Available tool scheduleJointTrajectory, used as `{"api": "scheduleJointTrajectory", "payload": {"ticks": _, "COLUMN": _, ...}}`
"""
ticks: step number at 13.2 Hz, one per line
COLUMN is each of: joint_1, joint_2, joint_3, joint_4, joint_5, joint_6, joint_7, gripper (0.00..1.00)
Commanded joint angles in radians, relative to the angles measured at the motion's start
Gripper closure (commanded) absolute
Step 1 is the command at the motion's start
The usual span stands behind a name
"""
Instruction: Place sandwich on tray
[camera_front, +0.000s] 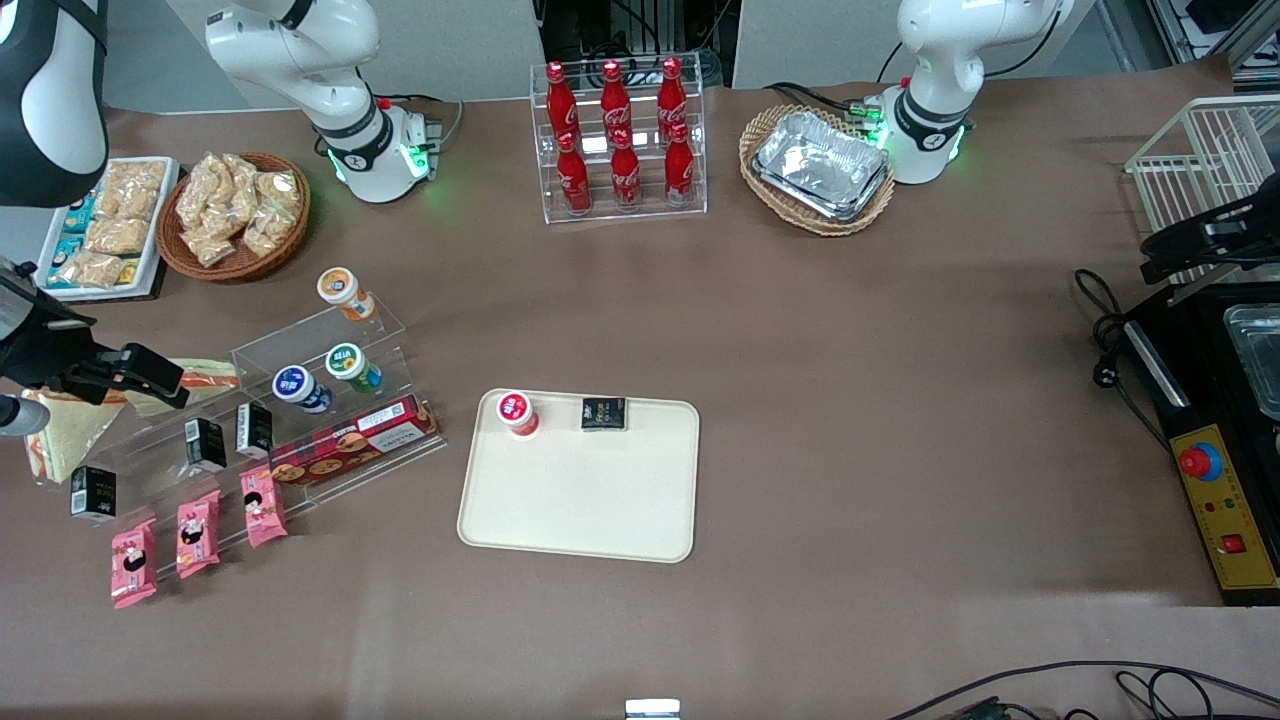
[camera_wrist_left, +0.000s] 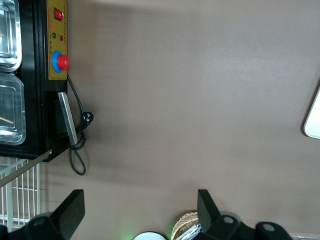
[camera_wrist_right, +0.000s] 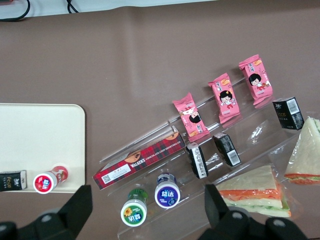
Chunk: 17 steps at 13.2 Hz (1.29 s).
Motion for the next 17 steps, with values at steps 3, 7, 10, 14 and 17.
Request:
{"api": "scheduleJointTrajectory", "payload": {"ticks": 3, "joint_1": -0.004, "joint_2": 0.011, "joint_3": 0.005, "joint_4": 0.021, "joint_5": -0.016, "joint_6": -0.007, "joint_7": -0.002, "gripper": 0.00}}
{"api": "scheduleJointTrajectory", "payload": {"ticks": 7, "joint_1": -0.011, "joint_2": 0.014, "joint_3": 0.002, "joint_4": 0.021, "joint_5": -0.078, "joint_6": -0.004, "joint_7": -0.007, "gripper": 0.00}}
{"api": "scheduleJointTrajectory", "payload": {"ticks": 10, "joint_1": -0.068, "joint_2": 0.013, "joint_3": -0.002, "joint_4": 0.022, "joint_5": -0.105, "joint_6": -0.004, "joint_7": -0.014, "gripper": 0.00}}
{"api": "scheduleJointTrajectory", "payload": {"ticks": 14, "joint_1": -0.096, "joint_2": 0.003, "joint_3": -0.155, "joint_4": 0.021, "joint_5": -0.102, "joint_6": -0.006, "joint_7": -0.092, "gripper": 0.00}}
{"api": "scheduleJointTrajectory", "payload": {"ticks": 17, "joint_1": -0.096, "joint_2": 0.006, "joint_3": -0.300, "joint_4": 0.016, "joint_5": -0.077, "joint_6": -0.006, "joint_7": -0.112, "gripper": 0.00}}
